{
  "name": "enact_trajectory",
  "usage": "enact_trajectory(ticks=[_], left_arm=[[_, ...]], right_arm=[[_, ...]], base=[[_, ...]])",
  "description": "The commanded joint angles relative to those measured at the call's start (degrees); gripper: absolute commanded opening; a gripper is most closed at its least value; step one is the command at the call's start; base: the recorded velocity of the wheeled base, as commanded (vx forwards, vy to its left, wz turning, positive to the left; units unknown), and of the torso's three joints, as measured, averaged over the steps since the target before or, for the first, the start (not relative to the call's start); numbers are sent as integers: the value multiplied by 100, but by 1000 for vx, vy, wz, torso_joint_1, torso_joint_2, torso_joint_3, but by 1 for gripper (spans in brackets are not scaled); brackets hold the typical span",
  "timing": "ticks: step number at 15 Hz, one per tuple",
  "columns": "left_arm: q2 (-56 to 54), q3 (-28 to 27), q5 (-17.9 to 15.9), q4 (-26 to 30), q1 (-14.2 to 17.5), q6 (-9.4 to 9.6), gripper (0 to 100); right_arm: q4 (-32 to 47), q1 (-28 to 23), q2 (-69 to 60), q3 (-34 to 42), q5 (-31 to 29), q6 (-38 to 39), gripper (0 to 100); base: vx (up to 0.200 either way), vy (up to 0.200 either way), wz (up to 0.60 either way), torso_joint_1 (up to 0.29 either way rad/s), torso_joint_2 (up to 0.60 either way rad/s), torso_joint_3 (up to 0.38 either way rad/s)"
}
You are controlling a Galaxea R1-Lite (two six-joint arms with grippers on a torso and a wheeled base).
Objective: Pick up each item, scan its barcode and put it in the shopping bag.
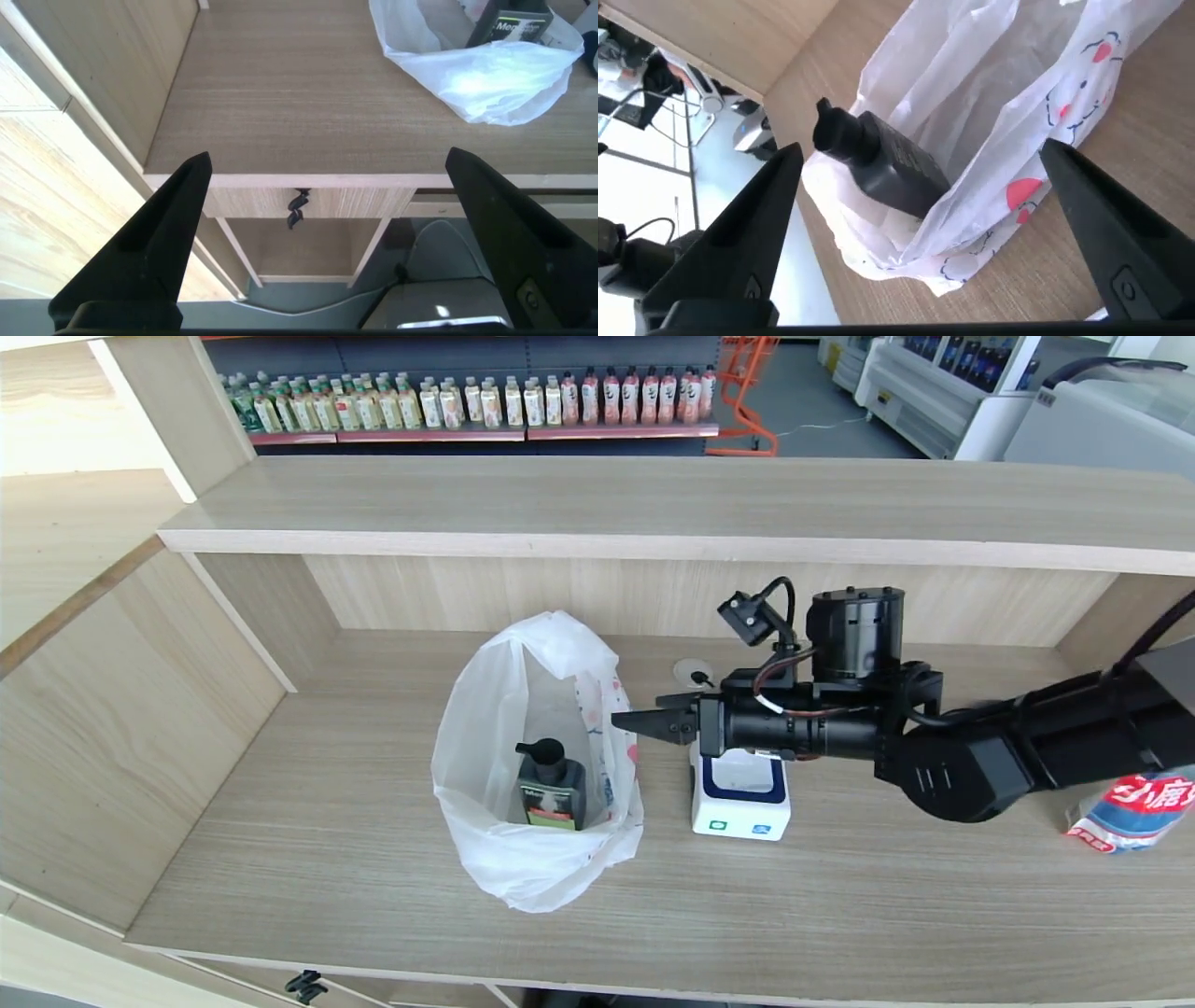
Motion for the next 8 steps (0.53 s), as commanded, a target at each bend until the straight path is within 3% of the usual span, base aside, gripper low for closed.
enact_trajectory(ticks=[1,4,6,7,8], left_arm=[[-2,1,1,0,1,0,100],[-2,1,1,0,1,0,100],[-2,1,1,0,1,0,100],[-2,1,1,0,1,0,100],[-2,1,1,0,1,0,100]], right_arm=[[182,-408,-1468,676,25,139,100],[1140,-829,-3472,1573,-45,192,100],[2265,-1700,-4026,1705,-248,-256,100],[2625,-2016,-4105,1713,-494,-660,100],[2871,-2499,-4175,1836,-1232,-994,100]], base=[[0,0,0,0,0,0],[0,0,0,0,0,0],[0,0,0,0,0,0],[0,0,0,0,0,0],[0,0,0,0,0,0]])
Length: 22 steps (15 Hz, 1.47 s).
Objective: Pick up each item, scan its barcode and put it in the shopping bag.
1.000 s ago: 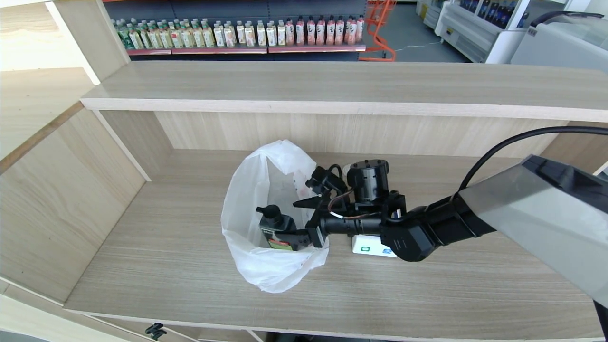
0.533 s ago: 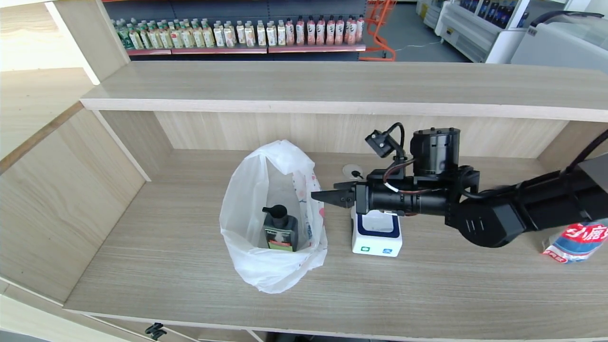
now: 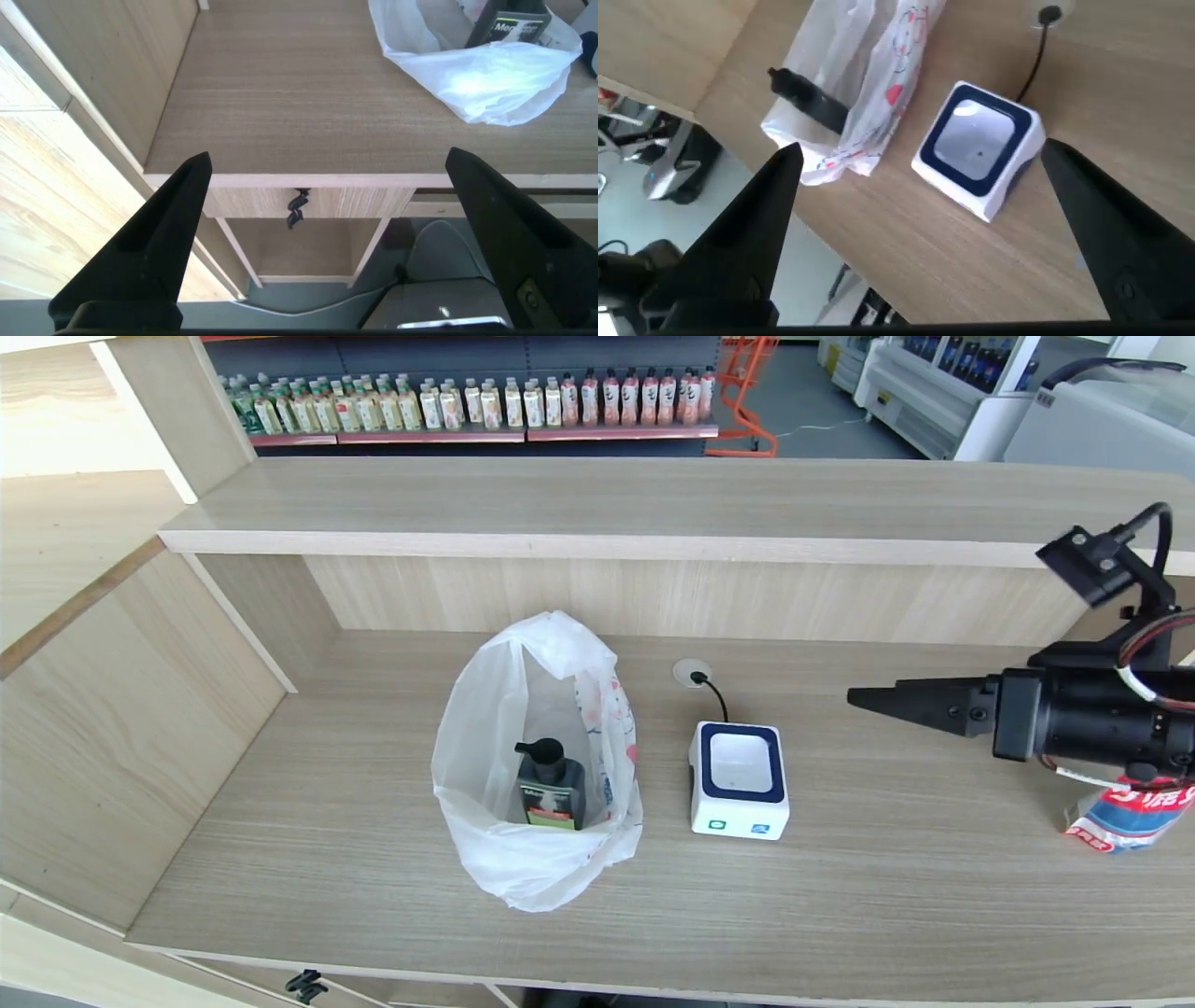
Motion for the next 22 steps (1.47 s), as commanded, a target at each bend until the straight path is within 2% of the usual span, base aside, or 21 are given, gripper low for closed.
enact_trajectory(ticks=[1,2,3,6,8,12,14,17,19,22], left_arm=[[-2,1,1,0,1,0,100],[-2,1,1,0,1,0,100],[-2,1,1,0,1,0,100],[7,1,1,0,1,-18,100],[7,1,1,0,1,-26,100],[-2,1,1,0,1,-18,100],[7,1,1,0,1,-18,100],[7,1,1,0,1,-9,100],[7,1,1,0,1,-9,100],[42,1,1,0,1,-9,100]], right_arm=[[489,-959,-875,423,-766,-416,100],[515,-1267,-1060,564,-766,-425,100],[533,-1311,-1200,678,-775,-425,100],[533,-1337,-1315,713,-810,-416,100],[524,-1337,-1244,687,-810,-364,100],[533,-1337,-1200,669,-819,304,100],[533,-1355,-1183,669,-819,418,100],[568,-1355,-910,230,-1127,1737,100],[981,-1416,-655,-122,-1425,2132,100],[1122,-1601,-462,-368,-1592,2862,100]], base=[[0,0,0,0,0,0],[0,0,0,0,0,0],[0,0,0,0,0,0],[0,0,0,0,0,0],[-200,-200,0,7,2,0],[-200,-200,0,9,5,1],[0,0,0,0,0,0],[-133,-133,0,10,3,2],[-200,-200,0,10,7,2],[0,-200,0,-6,-2,1]])
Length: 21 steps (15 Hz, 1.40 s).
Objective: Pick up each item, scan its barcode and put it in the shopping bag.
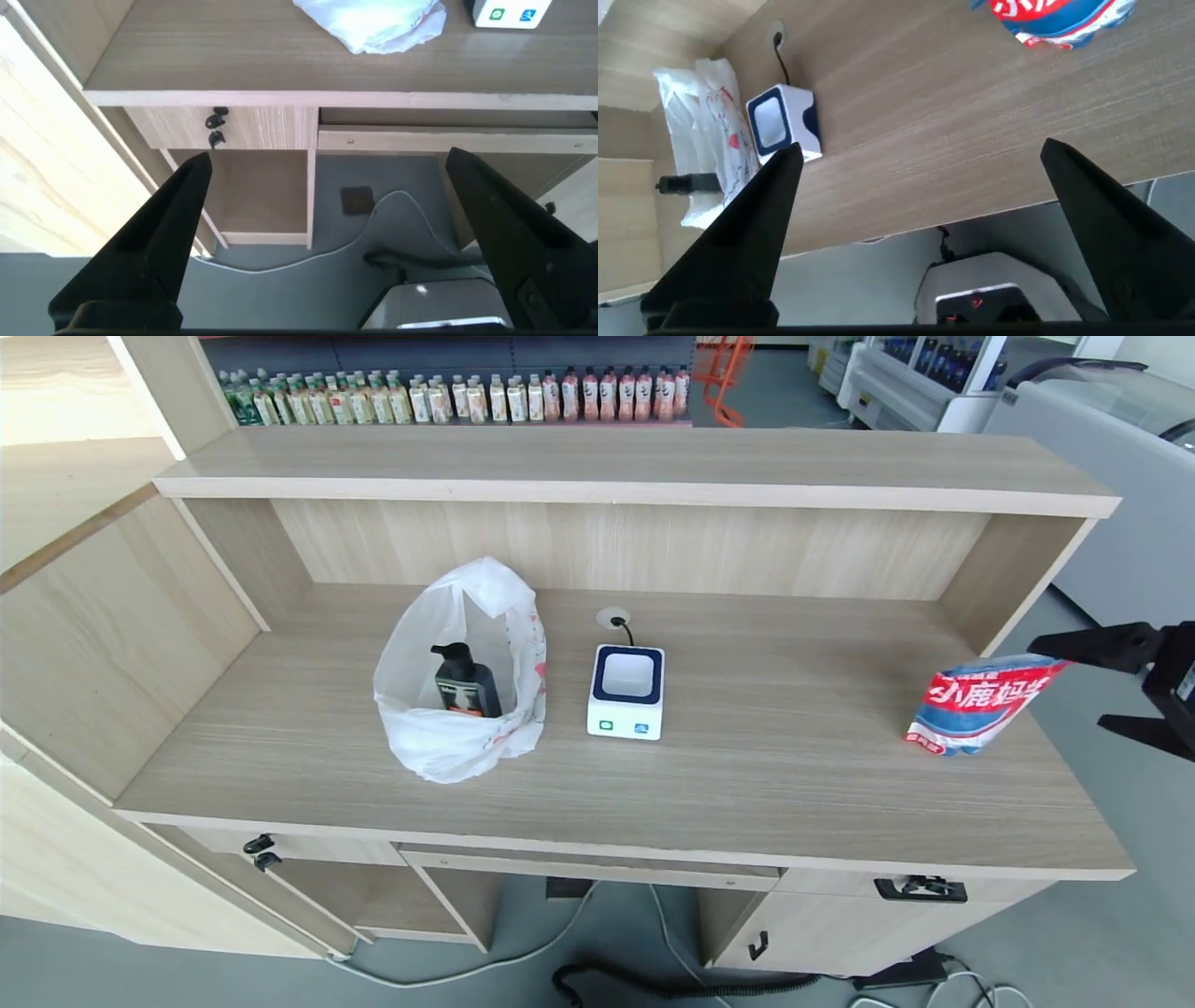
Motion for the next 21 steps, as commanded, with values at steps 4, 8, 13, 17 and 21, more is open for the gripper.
enact_trajectory(ticks=[4,8,13,17,21], left_arm=[[-13,1,1,0,1,0,100],[-13,1,1,0,1,0,100],[-22,1,1,0,1,0,100],[-13,1,1,0,1,0,100],[-13,1,1,0,1,0,100]], right_arm=[[143,-50,767,-823,-548,849,100],[143,-129,960,-1166,-548,1113,100],[442,-358,2261,-2397,-891,1851,100],[644,-375,3210,-2924,-961,2053,100],[644,-244,4019,-3434,-1278,2053,100]], base=[[-100,-100,0,-4,0,4],[0,0,0,0,0,0],[0,0,0,0,0,0],[0,0,0,0,0,0],[0,0,0,0,0,0]])
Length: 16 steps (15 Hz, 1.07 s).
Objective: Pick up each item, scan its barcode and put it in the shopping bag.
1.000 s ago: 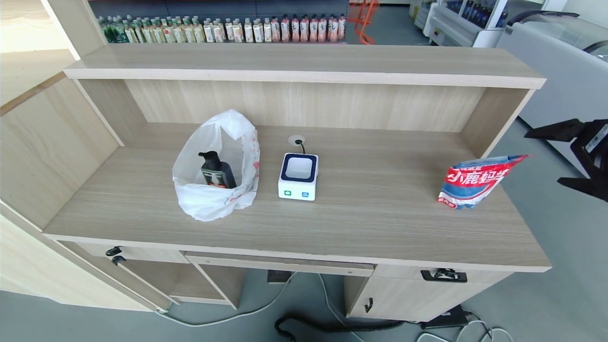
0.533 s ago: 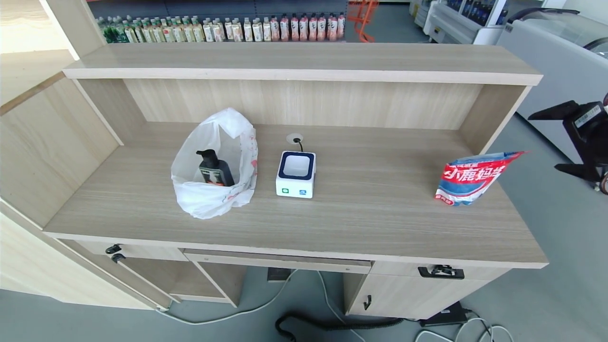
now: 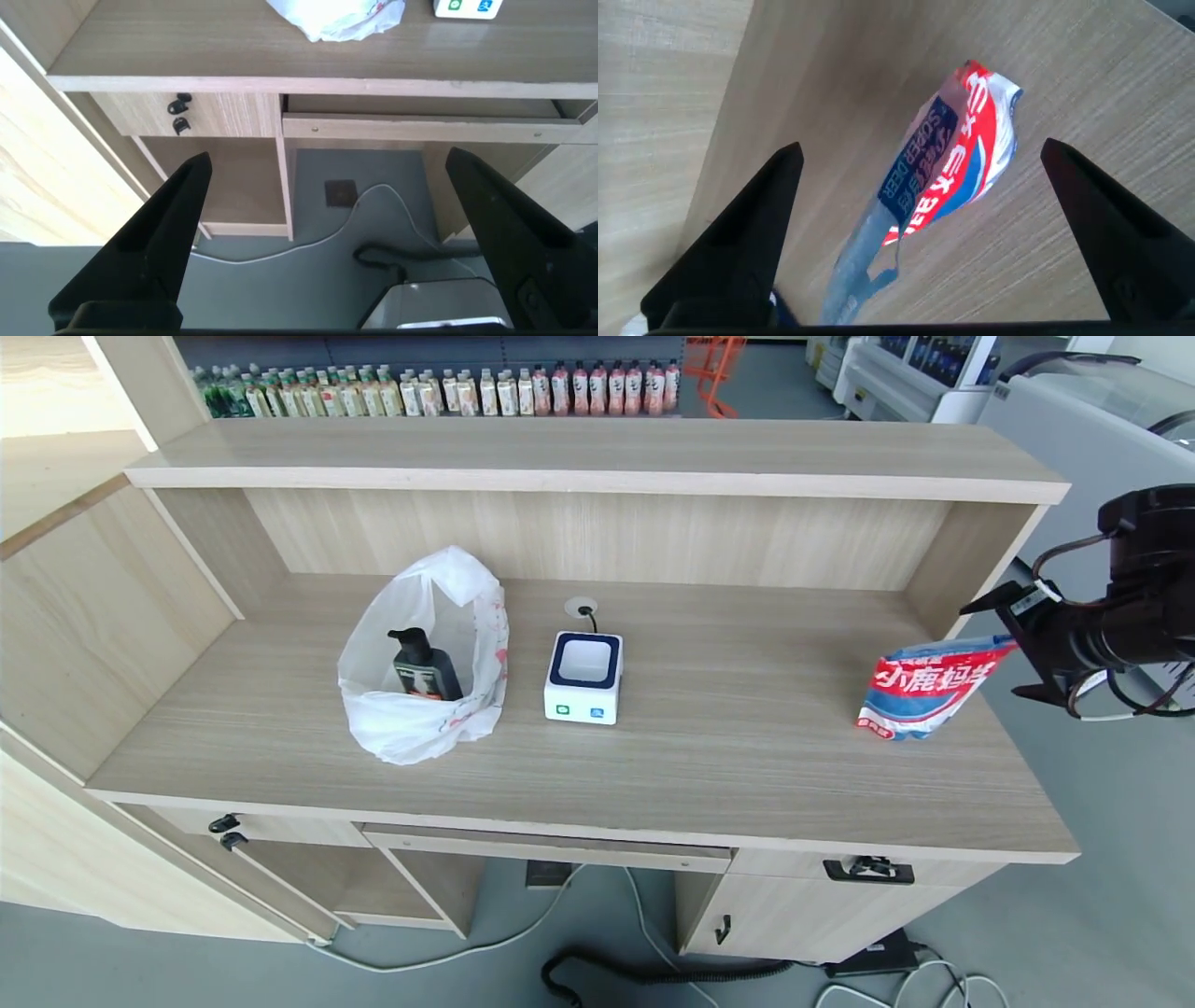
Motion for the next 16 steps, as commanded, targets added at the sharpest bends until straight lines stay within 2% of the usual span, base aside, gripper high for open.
enact_trajectory(ticks=[1,5,10,11,14,16], left_arm=[[1,1,1,0,1,0,100],[-7,1,1,0,1,0,100],[1,1,1,0,1,0,100],[1,1,1,0,1,0,100],[1,1,1,0,1,0,100],[1,1,1,0,1,0,100]], right_arm=[[-3,133,608,-305,-37,0,100],[-3,519,1091,-560,-151,-52,100],[-21,765,1381,-753,-204,-413,100],[-21,774,1425,-753,-212,-597,0],[-153,765,1434,-823,-388,-808,0],[-223,765,1381,-779,-529,-1283,0]], base=[[0,0,0,0,0,0],[0,0,0,0,0,0],[0,0,0,0,0,0],[0,0,0,0,0,0],[0,0,0,0,0,0],[0,0,0,0,0,0]])
